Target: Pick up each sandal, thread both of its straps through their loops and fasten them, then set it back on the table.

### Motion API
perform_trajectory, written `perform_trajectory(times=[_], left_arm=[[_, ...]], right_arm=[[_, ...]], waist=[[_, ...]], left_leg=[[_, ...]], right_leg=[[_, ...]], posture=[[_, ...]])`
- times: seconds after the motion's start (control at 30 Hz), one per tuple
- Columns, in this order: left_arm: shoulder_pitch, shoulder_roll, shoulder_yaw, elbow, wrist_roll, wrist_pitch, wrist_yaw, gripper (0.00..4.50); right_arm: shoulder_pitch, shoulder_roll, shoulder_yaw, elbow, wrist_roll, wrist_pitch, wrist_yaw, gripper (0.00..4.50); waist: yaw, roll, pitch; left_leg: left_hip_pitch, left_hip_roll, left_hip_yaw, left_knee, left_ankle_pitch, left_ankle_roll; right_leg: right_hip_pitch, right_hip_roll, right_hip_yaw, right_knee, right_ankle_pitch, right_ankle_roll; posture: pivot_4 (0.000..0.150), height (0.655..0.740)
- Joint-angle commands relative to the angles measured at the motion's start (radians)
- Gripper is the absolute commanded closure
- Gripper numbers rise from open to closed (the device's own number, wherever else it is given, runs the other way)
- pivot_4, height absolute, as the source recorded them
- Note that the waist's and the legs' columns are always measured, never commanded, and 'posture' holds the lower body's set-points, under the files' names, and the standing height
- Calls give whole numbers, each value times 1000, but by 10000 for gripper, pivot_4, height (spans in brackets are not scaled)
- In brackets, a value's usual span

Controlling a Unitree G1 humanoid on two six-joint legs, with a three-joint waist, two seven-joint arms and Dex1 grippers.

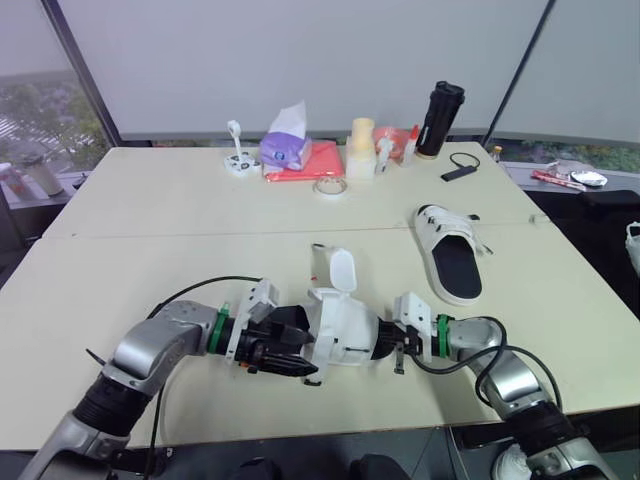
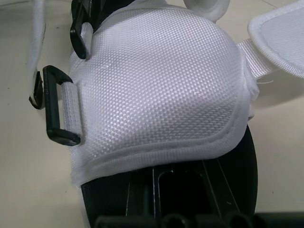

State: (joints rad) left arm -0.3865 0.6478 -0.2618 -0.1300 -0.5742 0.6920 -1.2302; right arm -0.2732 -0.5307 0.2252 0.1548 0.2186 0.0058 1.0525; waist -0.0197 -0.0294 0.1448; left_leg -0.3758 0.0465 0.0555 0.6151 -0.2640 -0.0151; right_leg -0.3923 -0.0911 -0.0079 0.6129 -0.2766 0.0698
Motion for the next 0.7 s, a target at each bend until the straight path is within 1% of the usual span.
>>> perform_trajectory(times=[0.03, 0.27, 0.43, 0.53, 0.6, 0.63, 0.7], left_arm=[[-11, -6, -6, -39, -20, 25, -20, 11751], [-8, 12, -30, -76, -18, 60, -61, 11751], [-23, -19, -64, -55, 7, 49, -56, 11751], [-33, -44, -73, -37, 21, 37, -47, 19762], [-35, -51, -74, -30, 26, 33, -48, 29777], [-36, -53, -73, -28, 28, 31, -49, 34028], [-36, -53, -68, -26, 28, 30, -51, 44859]], right_arm=[[39, -6, 45, 116, -97, 64, -47, 45000], [47, -10, 45, 108, -94, 68, -54, 45000], [48, -9, 43, 110, -93, 69, -58, 45000], [47, -8, 44, 109, -93, 69, -61, 45000], [47, -7, 44, 108, -92, 69, -62, 45000], [47, -7, 44, 108, -92, 69, -63, 45000], [48, -7, 44, 107, -93, 68, -64, 45000]], waist=[[0, 0, 0], [0, 0, 0], [1, 0, 0], [1, 0, 0], [1, 0, 0], [1, 0, 0], [1, 0, 0]], left_leg=[[0, 0, 0, 0, 0, 0], [0, 0, 0, -1, 0, 0], [0, 0, 0, -1, 0, 0], [-1, 0, 0, -1, 0, 0], [-1, 0, 0, -1, 0, 0], [-1, 0, 0, -1, 0, 0], [-1, 0, 0, -1, 0, 0]], right_leg=[[0, 0, 0, 0, 0, 0], [-1, 0, 0, -1, 0, 0], [-1, 0, 0, -1, 0, 0], [-1, 0, 0, -1, 0, 0], [-1, 0, 0, -1, 0, 0], [-1, 0, 0, -1, 0, 0], [-1, 0, 0, -1, 0, 0]], posture=[[1500, 7400], [1500, 7400], [1500, 7400], [1500, 7400], [1500, 7400], [1500, 7400], [1500, 7400]])
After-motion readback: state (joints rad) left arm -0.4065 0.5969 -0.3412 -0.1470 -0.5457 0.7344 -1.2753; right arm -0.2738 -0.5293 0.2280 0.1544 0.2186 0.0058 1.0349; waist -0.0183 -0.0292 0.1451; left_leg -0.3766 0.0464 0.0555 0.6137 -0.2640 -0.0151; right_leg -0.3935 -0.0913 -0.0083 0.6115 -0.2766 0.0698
